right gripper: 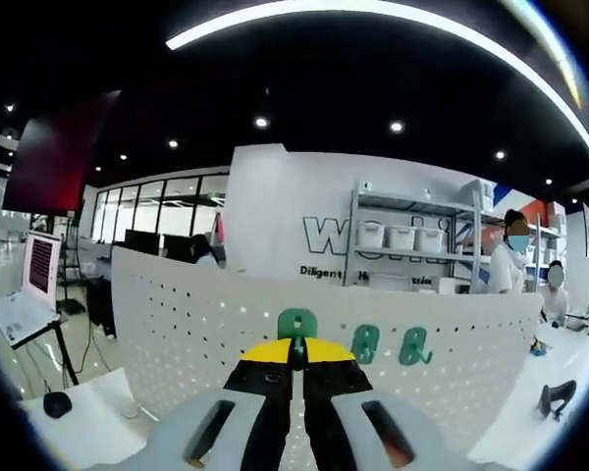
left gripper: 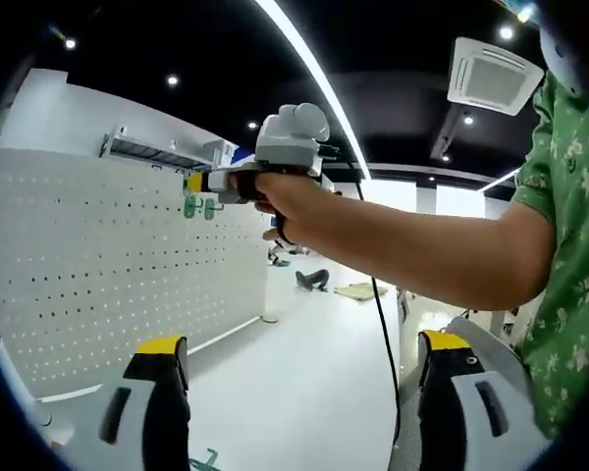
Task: Insert the hook assembly into the mounting plate slot until the hook locks in place.
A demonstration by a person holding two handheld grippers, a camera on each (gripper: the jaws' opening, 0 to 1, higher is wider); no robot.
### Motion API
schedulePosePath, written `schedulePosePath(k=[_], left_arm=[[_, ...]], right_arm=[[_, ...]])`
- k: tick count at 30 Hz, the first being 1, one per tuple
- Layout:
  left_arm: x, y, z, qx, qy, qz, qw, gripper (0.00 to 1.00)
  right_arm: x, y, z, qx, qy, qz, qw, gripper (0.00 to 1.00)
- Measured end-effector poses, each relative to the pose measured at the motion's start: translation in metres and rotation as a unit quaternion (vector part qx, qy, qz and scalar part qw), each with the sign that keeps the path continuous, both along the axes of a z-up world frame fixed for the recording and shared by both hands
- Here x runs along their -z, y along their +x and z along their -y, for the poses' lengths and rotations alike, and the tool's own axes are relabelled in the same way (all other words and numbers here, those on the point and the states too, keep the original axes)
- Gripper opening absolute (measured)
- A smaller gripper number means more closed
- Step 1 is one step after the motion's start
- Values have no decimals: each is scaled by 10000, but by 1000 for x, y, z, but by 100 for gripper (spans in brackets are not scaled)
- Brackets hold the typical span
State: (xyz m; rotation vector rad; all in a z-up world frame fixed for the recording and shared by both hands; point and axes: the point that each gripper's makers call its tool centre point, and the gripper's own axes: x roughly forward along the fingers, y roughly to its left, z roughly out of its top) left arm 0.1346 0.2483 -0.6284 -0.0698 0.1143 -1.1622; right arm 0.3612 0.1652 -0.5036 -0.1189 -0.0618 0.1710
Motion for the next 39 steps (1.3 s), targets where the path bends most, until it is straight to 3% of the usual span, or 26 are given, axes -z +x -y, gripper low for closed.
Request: schedulePosePath(k=[20, 39], left_arm=[[9, 16, -9, -137, 15, -144, 9998, 98], [12, 22, -10, -135, 66, -180, 9997, 96]], right_arm=[[2, 42, 4, 128, 61, 45, 9999, 1], [6, 49, 5, 197, 223, 21, 9996, 1]])
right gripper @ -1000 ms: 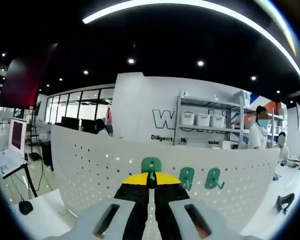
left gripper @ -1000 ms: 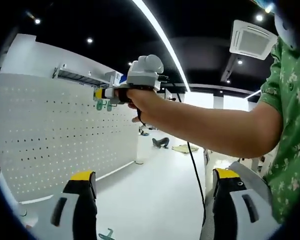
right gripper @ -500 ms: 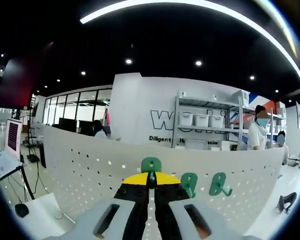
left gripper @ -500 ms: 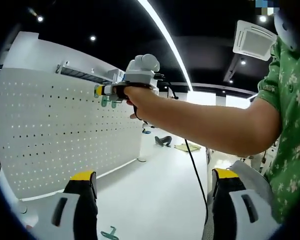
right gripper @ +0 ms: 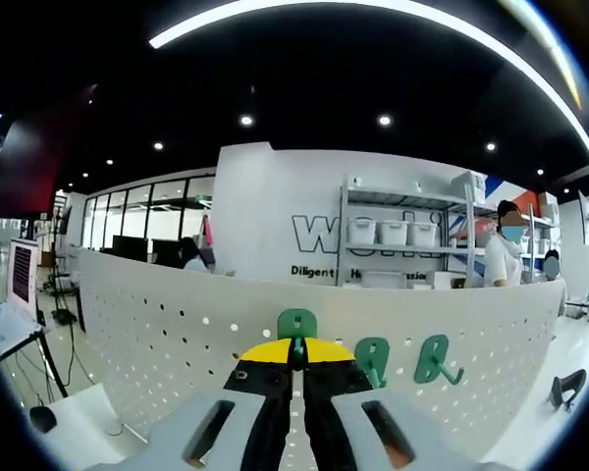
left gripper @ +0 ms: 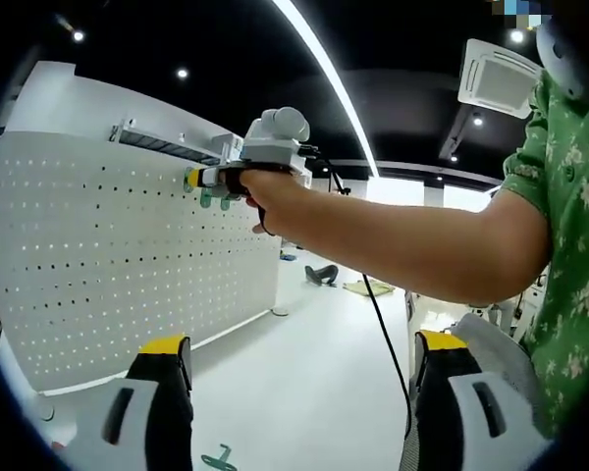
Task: Insert the hook assembly into the mounting plate slot until the hook locks in place.
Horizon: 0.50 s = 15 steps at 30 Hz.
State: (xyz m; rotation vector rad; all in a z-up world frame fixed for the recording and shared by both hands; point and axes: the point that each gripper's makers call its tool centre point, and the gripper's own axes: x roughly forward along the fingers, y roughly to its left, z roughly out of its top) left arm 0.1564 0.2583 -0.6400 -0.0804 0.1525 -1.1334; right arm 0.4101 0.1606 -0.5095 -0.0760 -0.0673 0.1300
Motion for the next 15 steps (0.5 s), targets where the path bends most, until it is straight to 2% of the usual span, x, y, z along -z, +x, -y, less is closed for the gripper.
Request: schedulePosePath(k=[15], left_arm=[[3, 1, -3, 1, 26, -35, 10000, 95]], right_arm=[[1, 3, 1, 62, 64, 6, 10000, 1]])
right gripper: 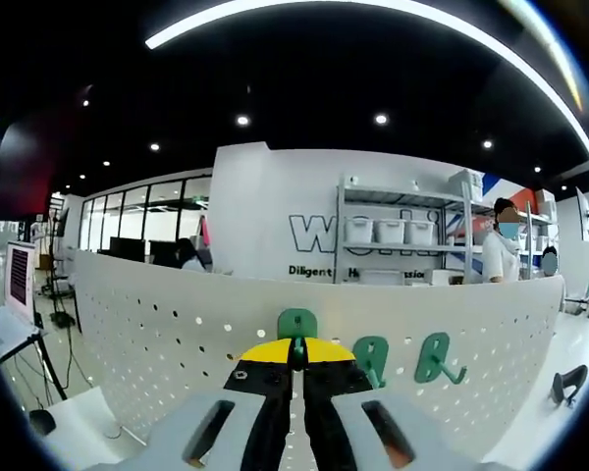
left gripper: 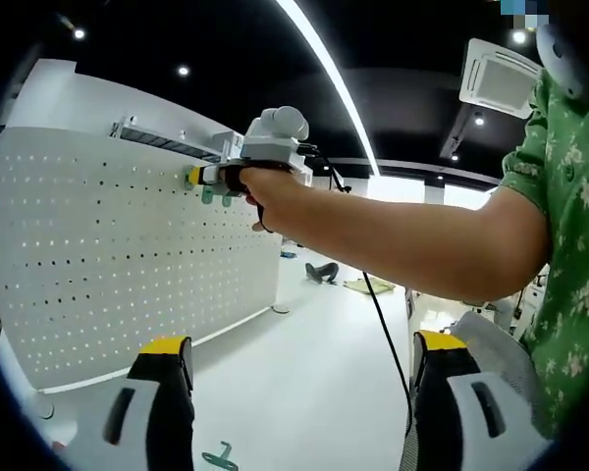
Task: Insert the hook assembly into the mounting plate slot until the hook locks in place.
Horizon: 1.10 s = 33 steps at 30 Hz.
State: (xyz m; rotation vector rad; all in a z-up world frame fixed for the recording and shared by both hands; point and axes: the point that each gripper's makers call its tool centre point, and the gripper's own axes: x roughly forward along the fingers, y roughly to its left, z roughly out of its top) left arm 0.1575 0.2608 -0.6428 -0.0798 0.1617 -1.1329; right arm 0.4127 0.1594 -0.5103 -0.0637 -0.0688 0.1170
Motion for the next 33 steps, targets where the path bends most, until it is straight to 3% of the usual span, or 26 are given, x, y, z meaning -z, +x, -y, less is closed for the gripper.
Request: schedulePosePath(k=[33], left_arm=[[2, 3, -1, 31, 14, -36, 10000, 93]], right_arm=[[6, 6, 2, 23, 6, -30, 10000, 1]])
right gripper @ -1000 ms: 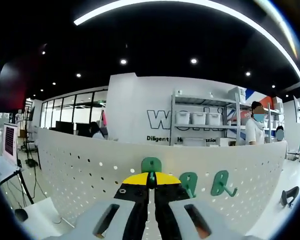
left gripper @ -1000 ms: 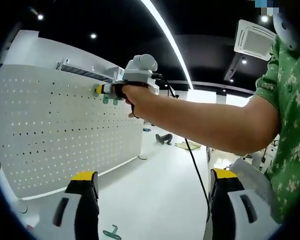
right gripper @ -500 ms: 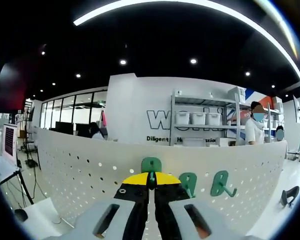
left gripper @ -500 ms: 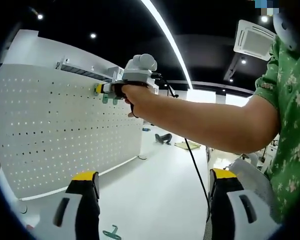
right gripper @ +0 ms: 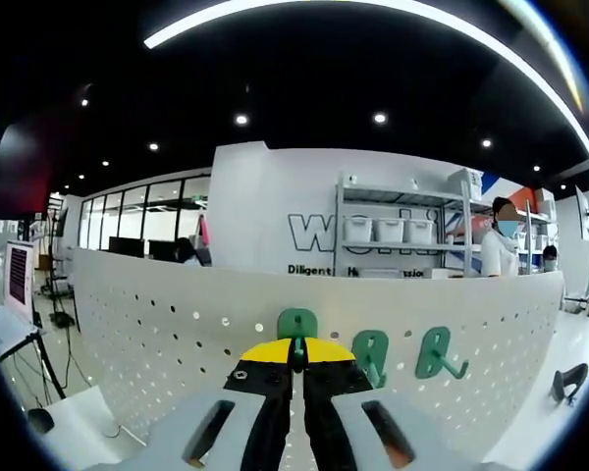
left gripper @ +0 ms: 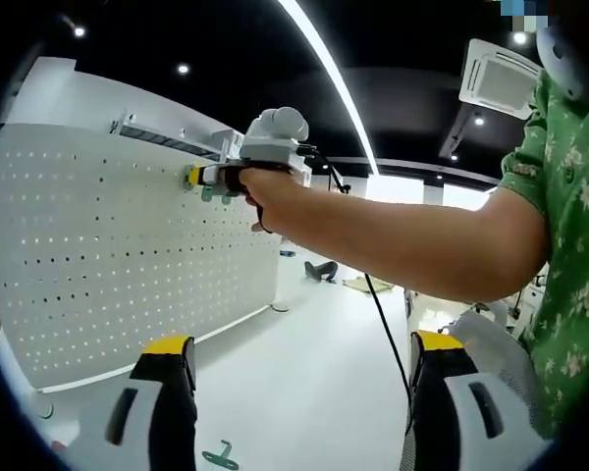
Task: Insert the hook assembly into the mounting plate slot until the hook locks in place.
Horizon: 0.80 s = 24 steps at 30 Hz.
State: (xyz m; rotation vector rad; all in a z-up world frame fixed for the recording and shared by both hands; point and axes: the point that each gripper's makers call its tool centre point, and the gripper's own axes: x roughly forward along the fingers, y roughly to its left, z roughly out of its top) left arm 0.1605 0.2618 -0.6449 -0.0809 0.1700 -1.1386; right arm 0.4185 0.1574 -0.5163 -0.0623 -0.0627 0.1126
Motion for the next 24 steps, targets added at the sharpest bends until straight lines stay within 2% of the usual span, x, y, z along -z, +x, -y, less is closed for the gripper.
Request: schedulePosePath(k=[24], left_arm=[[-1, 2, 0, 15, 2, 12, 10000, 92]], right_arm=[[6, -1, 0, -5, -29, -71, 10000, 1]])
